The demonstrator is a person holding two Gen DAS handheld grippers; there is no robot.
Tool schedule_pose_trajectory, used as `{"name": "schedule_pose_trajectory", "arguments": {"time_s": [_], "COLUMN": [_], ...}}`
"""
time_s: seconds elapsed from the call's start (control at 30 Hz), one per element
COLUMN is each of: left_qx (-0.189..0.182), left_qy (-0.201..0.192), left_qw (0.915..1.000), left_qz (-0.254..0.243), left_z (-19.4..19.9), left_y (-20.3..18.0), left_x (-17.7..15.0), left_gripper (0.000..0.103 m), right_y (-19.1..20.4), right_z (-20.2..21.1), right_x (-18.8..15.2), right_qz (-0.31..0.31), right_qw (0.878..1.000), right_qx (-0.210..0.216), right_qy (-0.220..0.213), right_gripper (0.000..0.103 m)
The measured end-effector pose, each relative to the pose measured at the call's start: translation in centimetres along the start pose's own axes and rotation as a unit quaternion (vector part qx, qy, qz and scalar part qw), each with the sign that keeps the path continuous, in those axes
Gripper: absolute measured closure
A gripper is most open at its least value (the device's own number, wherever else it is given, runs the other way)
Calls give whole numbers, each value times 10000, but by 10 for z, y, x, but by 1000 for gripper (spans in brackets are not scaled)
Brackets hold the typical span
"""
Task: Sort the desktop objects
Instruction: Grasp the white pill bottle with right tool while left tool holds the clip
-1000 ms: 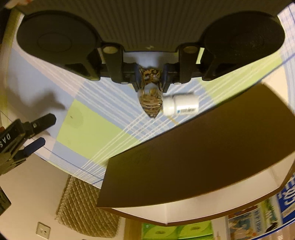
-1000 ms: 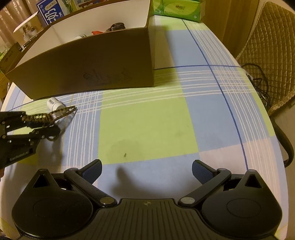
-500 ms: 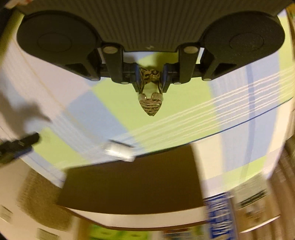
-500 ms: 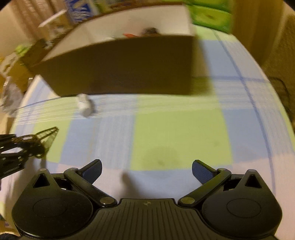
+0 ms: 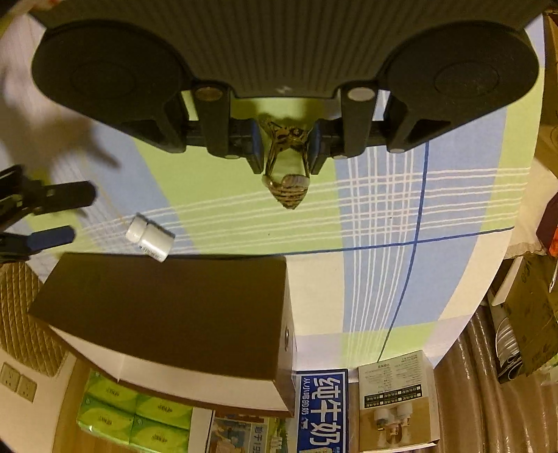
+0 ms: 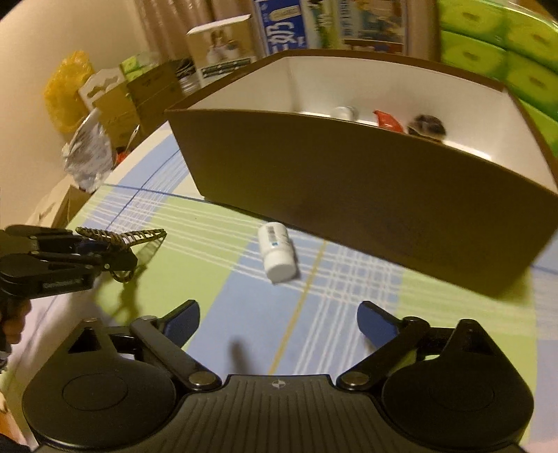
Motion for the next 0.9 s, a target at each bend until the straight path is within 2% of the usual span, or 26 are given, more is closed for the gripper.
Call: {"name": "schedule_pose_trajectory", "arguments": {"time_s": [0.2,0.4,0.5,0.67,0.9], "left_qx": [6,9,20,105,163], "left_qy": [24,56,82,128,152], "left_qw": [10000,9999,9999,9998,9997], "left_qz": [-81,-161,-128,-83,-112], "left_z": [-10,-10,-10,-14,-24], "left_y": [-2,-1,0,2,-2], "left_x": [6,4,4,8,17], "left_gripper": [80,81,81,81,81], "right_y": [1,0,-2,-3,-2], "right_z": [-16,-27,-34,-46,-56], "right_x": [6,16,22,30,31], "right_qz": [97,265,249,280,314], "right_qw": [9999,9996,9997,9995,9994], "right_qx": [14,-39,-45,-107,-176], "right_qy": [27,13,-47,-40,23], "right_gripper": [15,25,33,53,67]}}
Point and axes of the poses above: each gripper's, at about its wrist camera, not at the fingertips, and z roughly against the way its jaws point, y to its left, x to its top, the point moved 9 cm from there along -z, roughly the way its jaws point, and after that the axes turned 1 degree about -y, right-handed, at the moved point
